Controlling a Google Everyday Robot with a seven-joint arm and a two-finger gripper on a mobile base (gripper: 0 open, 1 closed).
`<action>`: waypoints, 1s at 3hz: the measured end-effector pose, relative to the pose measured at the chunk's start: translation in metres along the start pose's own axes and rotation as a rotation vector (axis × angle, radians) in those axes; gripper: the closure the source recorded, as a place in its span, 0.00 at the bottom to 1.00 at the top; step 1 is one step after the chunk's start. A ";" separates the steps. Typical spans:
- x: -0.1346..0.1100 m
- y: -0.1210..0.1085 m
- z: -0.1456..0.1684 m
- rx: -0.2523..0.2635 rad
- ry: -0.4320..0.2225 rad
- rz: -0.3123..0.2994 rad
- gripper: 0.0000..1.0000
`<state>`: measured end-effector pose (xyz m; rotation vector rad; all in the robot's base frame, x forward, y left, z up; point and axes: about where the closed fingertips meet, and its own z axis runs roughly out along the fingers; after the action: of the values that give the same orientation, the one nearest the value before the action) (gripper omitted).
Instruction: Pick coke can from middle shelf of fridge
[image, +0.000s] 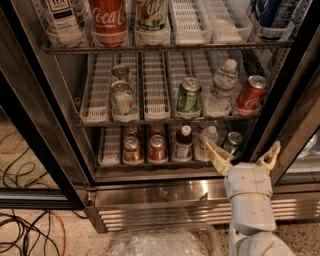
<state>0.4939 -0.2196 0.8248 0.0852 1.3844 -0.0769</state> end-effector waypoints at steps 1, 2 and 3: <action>-0.006 0.018 0.003 0.054 -0.031 0.035 0.00; -0.017 0.018 0.001 0.143 -0.049 0.074 0.00; -0.017 0.018 0.001 0.143 -0.049 0.074 0.00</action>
Offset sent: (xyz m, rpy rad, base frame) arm -0.0043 0.0341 0.0299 0.1405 -0.0884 -0.1643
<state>0.4936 -0.2014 0.8416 0.2522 1.3248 -0.1160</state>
